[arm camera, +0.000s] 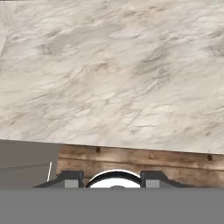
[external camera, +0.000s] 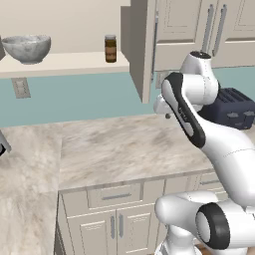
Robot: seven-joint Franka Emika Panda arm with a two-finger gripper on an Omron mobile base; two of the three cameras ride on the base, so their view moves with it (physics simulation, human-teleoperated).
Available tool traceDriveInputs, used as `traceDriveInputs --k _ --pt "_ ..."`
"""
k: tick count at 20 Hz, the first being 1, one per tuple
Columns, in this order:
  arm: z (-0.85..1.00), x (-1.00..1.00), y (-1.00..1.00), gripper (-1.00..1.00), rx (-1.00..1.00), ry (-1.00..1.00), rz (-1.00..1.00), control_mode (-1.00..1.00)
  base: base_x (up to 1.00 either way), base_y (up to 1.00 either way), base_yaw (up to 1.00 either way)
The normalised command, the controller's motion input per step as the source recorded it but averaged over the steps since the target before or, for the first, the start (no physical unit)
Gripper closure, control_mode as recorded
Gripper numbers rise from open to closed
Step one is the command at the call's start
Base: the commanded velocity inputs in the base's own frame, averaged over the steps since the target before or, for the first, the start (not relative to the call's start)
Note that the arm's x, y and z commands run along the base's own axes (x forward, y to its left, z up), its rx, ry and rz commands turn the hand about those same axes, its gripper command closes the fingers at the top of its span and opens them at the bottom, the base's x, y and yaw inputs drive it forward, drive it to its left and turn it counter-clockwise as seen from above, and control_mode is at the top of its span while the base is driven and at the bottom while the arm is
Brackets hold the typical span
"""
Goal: Take the cinnamon bottle from the cabinet and place it on the dining table, next to the plate with the cupcake. Then take the chocolate from the dining counter and place it on the cupcake plate.
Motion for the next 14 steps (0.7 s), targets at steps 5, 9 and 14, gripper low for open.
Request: traceDriveInputs --k 5,9,14 --pt "0.0 0.04 0.0 -1.0 -0.01 -0.02 0.0 -1.0 0.0 0.0 0.0" --pt "0.0 -0.53 0.0 -1.0 0.0 -0.19 -0.03 -1.0 0.0 0.0 0.0" --pt "0.0 -0.47 0.0 -1.0 0.0 -0.11 -0.06 -1.0 0.0 0.0 0.0"
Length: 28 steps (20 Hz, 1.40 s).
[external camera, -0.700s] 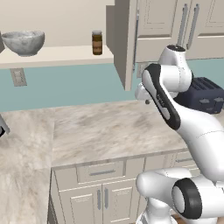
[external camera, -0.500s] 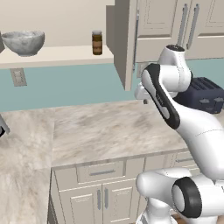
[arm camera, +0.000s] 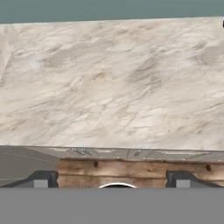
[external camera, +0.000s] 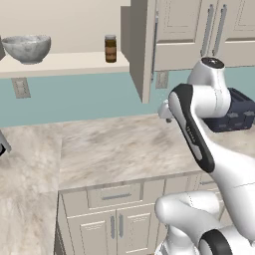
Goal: Take the cinnamon bottle from the cabinet and place it on the dining table, next to the plate with the cupcake. Then take the chocolate from the dining counter and place it on the cupcake plate.
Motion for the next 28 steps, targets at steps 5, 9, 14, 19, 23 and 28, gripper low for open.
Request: traceDriveInputs --k 5,9,14,19,23,28 --pt "0.0 -0.07 0.0 -1.0 0.0 0.0 -0.05 -1.0 0.0 0.0 0.0" --pt "0.0 0.0 0.0 -1.0 0.0 0.01 0.0 -1.0 0.0 0.0 0.0" --pt "0.0 0.0 0.0 -1.0 0.0 0.0 0.0 1.0 -0.05 0.03 0.0" --pt "0.0 0.0 0.0 -1.0 0.0 0.0 0.0 1.0 -0.08 0.33 0.0" --pt "0.0 0.0 0.0 -1.0 0.0 0.0 0.0 1.0 -0.08 0.61 0.0" --pt "0.0 0.0 0.0 -1.0 0.0 0.0 0.0 1.0 0.0 0.59 0.0"
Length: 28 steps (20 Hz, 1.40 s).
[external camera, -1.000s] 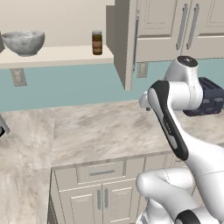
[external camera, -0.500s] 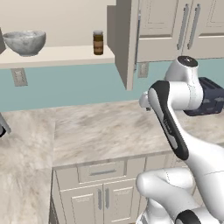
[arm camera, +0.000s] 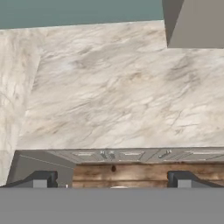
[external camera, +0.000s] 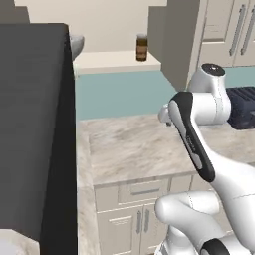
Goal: Take the cinnamon bottle from the cabinet and place it on the dining table, next to the plate with the cupcake. Then take the chocolate from the dining counter and place it on the cupcake plate.
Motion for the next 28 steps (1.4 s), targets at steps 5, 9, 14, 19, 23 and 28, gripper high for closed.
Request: traceDriveInputs --k 5,9,14,19,23,28 --pt "0.0 0.0 0.0 -1.0 0.0 0.0 0.0 1.0 0.24 0.5 0.0" --pt "0.0 0.0 0.0 -1.0 0.0 0.0 0.0 1.0 0.49 0.26 0.0" --pt "0.0 0.0 0.0 -1.0 0.0 0.0 0.0 1.0 0.59 0.14 0.0" --pt "0.0 0.0 0.0 -1.0 0.0 0.0 0.0 1.0 0.54 0.11 0.0" --pt "0.04 0.06 0.13 -1.0 0.0 -0.02 0.0 -1.0 0.09 0.11 0.0" --pt "0.41 0.11 0.26 -1.0 -0.07 -0.13 0.0 -1.0 0.0 0.0 0.0"
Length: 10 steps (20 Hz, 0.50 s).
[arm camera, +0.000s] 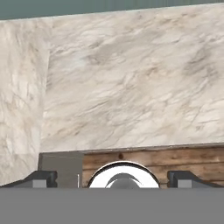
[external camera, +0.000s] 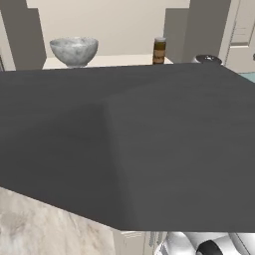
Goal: Take the cinnamon bottle from the cabinet and place it on the dining table, next to the plate with the cupcake. Then take the chocolate from the dining counter and place it on the cupcake plate.
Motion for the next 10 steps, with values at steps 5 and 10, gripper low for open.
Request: traceDriveInputs --k 5,10 --pt "0.39 -0.46 0.07 -1.0 -0.12 -0.25 -0.01 -1.0 0.0 0.0 0.0" --pt "0.48 0.26 0.37 -1.0 -0.12 -0.19 0.0 -1.0 0.0 0.0 0.0"
